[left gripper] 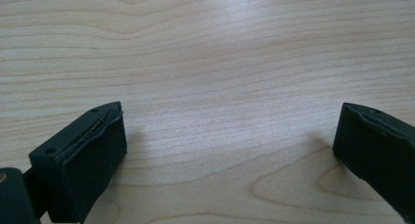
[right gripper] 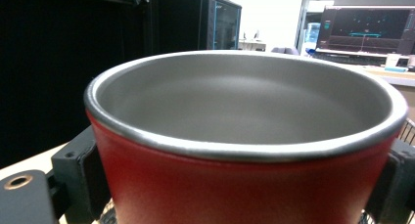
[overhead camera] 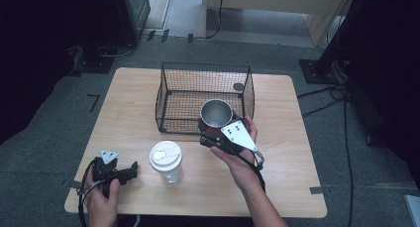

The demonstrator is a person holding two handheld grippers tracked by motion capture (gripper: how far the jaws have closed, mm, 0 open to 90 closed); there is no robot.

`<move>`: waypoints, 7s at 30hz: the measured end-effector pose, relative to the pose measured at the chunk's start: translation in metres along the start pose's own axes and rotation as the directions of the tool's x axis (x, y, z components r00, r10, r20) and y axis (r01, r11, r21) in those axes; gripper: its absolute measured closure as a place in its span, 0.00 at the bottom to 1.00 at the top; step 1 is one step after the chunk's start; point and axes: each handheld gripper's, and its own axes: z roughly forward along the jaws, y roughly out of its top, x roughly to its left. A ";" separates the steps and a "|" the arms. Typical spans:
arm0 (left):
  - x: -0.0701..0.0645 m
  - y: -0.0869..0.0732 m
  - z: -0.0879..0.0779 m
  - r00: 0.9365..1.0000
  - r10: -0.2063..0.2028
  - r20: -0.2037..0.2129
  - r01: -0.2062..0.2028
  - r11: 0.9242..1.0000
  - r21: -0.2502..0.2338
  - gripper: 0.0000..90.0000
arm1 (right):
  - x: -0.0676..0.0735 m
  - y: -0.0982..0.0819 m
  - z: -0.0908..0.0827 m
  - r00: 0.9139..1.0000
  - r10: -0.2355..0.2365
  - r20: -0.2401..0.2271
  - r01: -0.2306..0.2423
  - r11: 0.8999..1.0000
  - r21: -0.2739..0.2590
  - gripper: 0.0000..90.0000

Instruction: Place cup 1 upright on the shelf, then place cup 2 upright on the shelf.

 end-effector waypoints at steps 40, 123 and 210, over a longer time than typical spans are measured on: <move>0.000 0.000 0.000 1.000 0.000 0.000 0.000 1.000 0.001 0.00 | -0.077 0.000 0.141 0.967 0.103 0.232 -0.121 0.991 0.065 0.08; -0.002 0.000 0.000 1.000 0.009 0.008 -0.009 1.000 0.001 0.00 | -0.069 0.019 0.085 0.986 0.029 0.163 -0.051 0.990 0.133 0.00; -0.002 0.000 0.000 1.000 0.011 0.008 -0.011 1.000 0.001 0.00 | 0.027 -0.096 -0.081 0.985 0.039 -0.167 0.010 0.958 0.287 0.00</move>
